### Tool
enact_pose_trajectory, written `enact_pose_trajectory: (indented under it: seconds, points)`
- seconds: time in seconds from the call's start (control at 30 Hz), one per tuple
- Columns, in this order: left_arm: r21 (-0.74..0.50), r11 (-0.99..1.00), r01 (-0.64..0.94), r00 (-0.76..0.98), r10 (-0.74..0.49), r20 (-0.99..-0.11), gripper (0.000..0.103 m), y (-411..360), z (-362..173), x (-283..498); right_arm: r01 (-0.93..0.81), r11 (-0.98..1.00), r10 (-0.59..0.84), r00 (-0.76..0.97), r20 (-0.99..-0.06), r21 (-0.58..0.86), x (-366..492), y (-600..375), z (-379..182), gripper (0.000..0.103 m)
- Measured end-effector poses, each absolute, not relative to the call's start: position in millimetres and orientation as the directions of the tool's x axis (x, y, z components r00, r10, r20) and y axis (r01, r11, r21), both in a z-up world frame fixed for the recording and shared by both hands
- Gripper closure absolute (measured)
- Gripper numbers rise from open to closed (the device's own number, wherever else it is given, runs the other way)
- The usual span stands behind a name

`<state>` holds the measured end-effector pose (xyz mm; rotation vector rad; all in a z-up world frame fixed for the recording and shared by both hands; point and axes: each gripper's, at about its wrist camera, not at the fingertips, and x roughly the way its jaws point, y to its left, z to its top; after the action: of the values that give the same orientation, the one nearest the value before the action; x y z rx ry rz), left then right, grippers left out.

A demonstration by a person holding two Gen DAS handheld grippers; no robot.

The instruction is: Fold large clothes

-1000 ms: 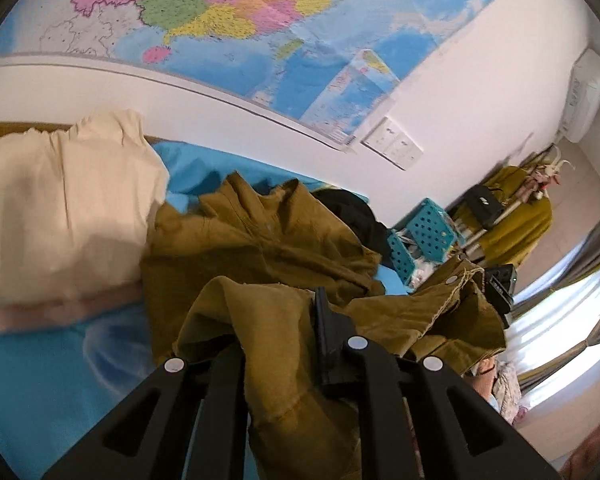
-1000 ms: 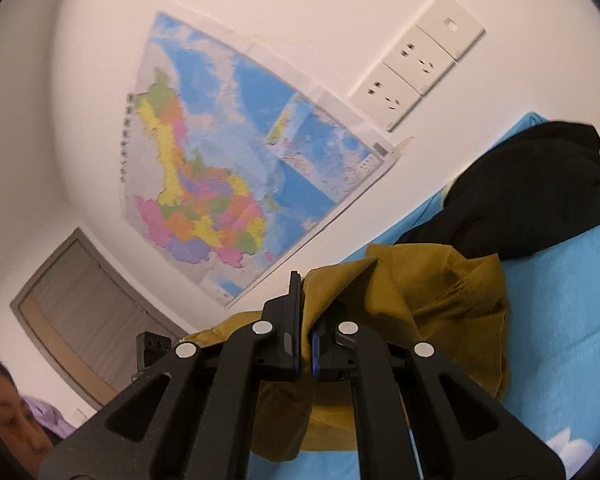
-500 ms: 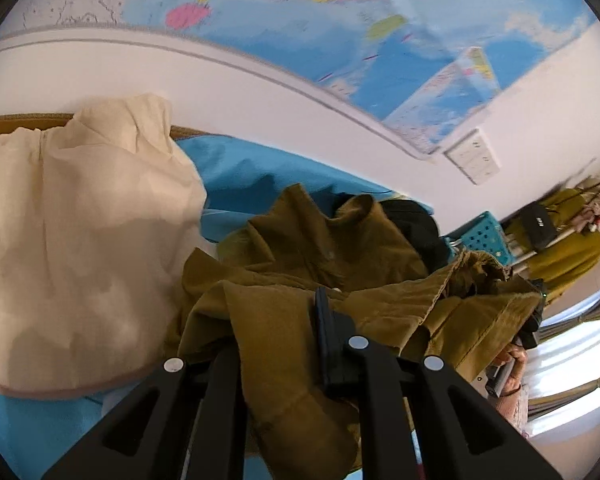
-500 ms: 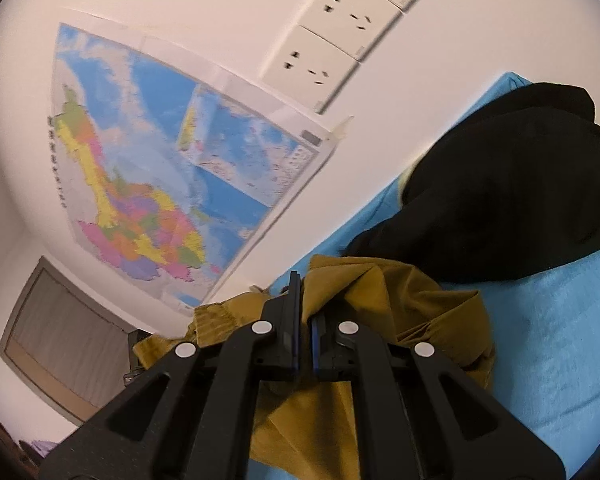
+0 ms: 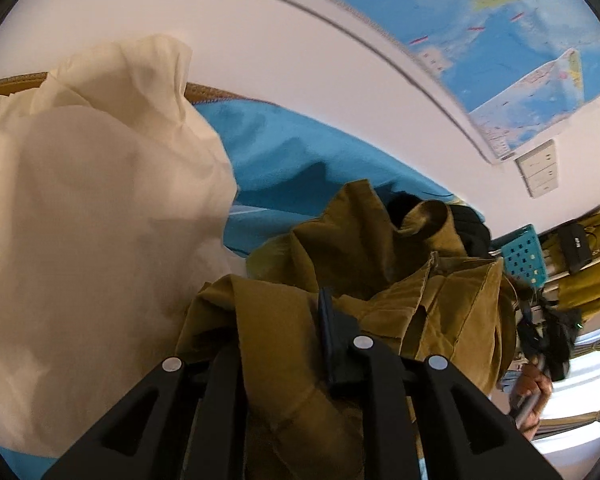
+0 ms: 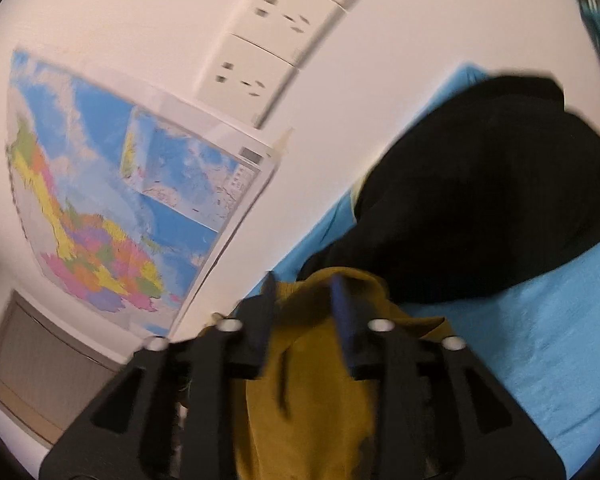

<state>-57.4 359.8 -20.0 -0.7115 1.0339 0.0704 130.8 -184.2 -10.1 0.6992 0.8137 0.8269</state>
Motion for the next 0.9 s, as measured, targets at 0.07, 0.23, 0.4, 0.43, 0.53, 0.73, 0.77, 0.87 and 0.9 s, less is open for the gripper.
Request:
enact_pose_trajectory:
  seconds: [0.07, 0.23, 0.4, 0.43, 0.53, 0.73, 0.77, 0.87, 0.9]
  points:
    - [-0.507, 0.778, -0.37, 0.532, -0.27, -0.803, 0.088, 359, -21, -57, -0.431, 0.551, 0.818, 0.45, -0.36, 0.714, 110, -177, 1, 0.045]
    - [-0.584, 0.739, -0.336, 0.58, -0.327, -0.746, 0.077, 361, -12, -68, -0.655, 0.608, 0.771, 0.355, -0.528, 0.448, 67, -117, 1, 0.032]
    - [-0.723, 0.675, -0.148, 0.705, -0.441, -0.556, 0.018, 355, 12, -100, -0.714, 0.666, 0.625, 0.375, -0.684, 0.217, 66, -68, -34, 0.063]
    - [-0.716, 0.688, -0.116, 0.723, -0.435, -0.536, 0.018, 350, 18, -108, -0.708, 0.678, 0.61, 0.392, -0.689, 0.198, 68, -68, -37, 0.07]
    - [-0.633, 0.774, -0.033, 0.716, -0.423, -0.556, 0.018, 324, 31, -121, -0.702, 0.669, 0.645, 0.389, -0.657, 0.242, 76, -76, -36, 0.093]
    - [-0.314, 0.949, -0.026, 0.569, -0.245, -0.785, 0.035, 254, 4, -87, -0.655, 0.724, 0.656, 0.559, -0.508, 0.214, 78, -103, 15, 0.1]
    - [-0.272, 0.962, -0.023, 0.538, -0.217, -0.814, 0.046, 244, -6, -76, -0.652, 0.724, 0.667, 0.581, -0.467, 0.224, 77, -109, 25, 0.1]
    - [-0.176, 0.984, -0.039, 0.513, -0.132, -0.848, 0.073, 231, -25, -57, -0.648, 0.731, 0.665, 0.605, -0.438, 0.213, 79, -106, 34, 0.1]
    - [-0.147, 0.988, -0.053, 0.517, -0.099, -0.85, 0.087, 230, -29, -51, -0.644, 0.737, 0.653, 0.602, -0.459, 0.204, 82, -103, 28, 0.1]
